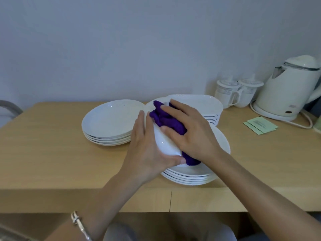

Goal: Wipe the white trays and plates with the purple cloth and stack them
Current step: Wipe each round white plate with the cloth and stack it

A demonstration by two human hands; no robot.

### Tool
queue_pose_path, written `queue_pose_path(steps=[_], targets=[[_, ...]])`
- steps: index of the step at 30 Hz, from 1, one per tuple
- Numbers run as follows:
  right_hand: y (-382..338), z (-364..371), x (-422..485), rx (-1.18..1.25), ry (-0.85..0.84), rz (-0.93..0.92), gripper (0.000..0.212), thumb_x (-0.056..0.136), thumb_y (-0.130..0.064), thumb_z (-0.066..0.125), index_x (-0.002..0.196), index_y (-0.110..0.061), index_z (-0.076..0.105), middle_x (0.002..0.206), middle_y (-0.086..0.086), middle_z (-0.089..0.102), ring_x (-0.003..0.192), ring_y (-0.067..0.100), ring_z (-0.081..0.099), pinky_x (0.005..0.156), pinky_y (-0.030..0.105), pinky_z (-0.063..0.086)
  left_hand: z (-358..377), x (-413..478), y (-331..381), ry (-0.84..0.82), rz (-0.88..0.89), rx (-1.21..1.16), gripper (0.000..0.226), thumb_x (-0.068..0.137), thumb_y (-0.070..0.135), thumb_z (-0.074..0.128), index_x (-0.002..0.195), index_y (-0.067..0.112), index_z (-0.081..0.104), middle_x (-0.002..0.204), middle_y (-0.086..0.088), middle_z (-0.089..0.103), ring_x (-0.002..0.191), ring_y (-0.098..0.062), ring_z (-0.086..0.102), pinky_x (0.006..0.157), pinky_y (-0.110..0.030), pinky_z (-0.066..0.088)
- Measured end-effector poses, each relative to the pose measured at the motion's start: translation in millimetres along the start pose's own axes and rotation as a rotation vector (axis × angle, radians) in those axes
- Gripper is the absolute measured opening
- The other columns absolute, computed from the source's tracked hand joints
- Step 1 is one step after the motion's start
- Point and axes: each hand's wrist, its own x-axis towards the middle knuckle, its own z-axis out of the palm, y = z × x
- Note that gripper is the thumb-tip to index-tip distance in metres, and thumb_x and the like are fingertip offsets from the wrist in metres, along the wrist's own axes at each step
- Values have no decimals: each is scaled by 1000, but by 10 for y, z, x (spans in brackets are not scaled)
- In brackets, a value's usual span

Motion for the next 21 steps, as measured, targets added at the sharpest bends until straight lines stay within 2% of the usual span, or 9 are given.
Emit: queue_pose_path(steps=[2, 4, 7, 9, 11, 13, 15, 18, 21], targets=[[93, 51, 131, 14, 6, 0, 41, 84, -37, 60, 125, -29, 62, 128, -6, 58, 116, 16, 52, 95, 31, 41, 4, 10, -8, -1, -13, 22, 142, 52, 60, 81, 149, 27, -17, 152, 19, -28, 142, -2, -19, 118, -27, 6], [190, 72, 301, -3, 47, 97, 35, 86, -30, 59, 120, -28, 63, 121, -6, 60, 110, 16, 55, 92, 35, 44, 4, 11, -11, -18, -23, 26, 142, 52, 61, 80, 148, 29, -19, 150, 21, -29, 143, -2, -17, 117, -26, 7], [235, 42, 555, 90, 258, 288, 29, 85, -19, 59, 114, -22, 64, 115, -1, 58, 105, 15, 56, 87, 25, 42, -7, -5, -6, -20, -25, 29, 141, 52, 63, 79, 147, 31, -20, 149, 23, -30, 143, -3, -17, 117, -29, 10], [145, -17, 663, 206, 459, 276, 26, 85, -16, 58, 110, -15, 63, 112, 1, 55, 102, 15, 56, 87, 23, 42, -12, -9, 2, -20, -22, 38, 141, 52, 64, 79, 147, 31, -20, 150, 22, -30, 143, -4, -17, 117, -30, 11], [41, -47, 697, 212, 579, 166, 24, 85, -15, 59, 108, -11, 62, 111, 2, 54, 101, 19, 55, 87, 23, 43, -16, -2, -5, -15, -26, 35, 141, 52, 64, 78, 147, 32, -20, 150, 22, -30, 144, -5, -16, 117, -30, 11], [33, -11, 612, 86, 487, 102, 25, 85, -19, 61, 108, -10, 63, 111, 5, 55, 101, 24, 54, 87, 27, 42, -14, -2, -12, -21, -32, 32, 142, 52, 64, 79, 147, 31, -20, 150, 22, -30, 144, -5, -16, 117, -30, 11], [72, 35, 412, -14, 228, 145, 28, 87, -29, 63, 111, -14, 63, 111, 4, 55, 104, 25, 53, 89, 33, 41, -11, -6, -21, -18, -26, 20, 142, 52, 64, 79, 148, 30, -19, 151, 21, -29, 144, -6, -14, 117, -29, 11], [138, -97, 110, 43, -43, 198, 37, 84, -40, 64, 116, -23, 58, 112, -7, 49, 109, 15, 46, 90, 23, 35, -8, -2, -24, -11, -12, 14, 140, 52, 65, 79, 148, 31, -18, 151, 21, -28, 145, -6, -13, 118, -31, 14], [149, -345, -83, -22, -284, 146, 64, 80, -44, 66, 137, -29, 41, 119, -15, 35, 115, 8, 39, 91, 20, 32, -3, 0, -16, -10, -14, 10, 140, 52, 63, 79, 148, 30, -17, 152, 19, -28, 144, -5, -15, 118, -32, 12]])
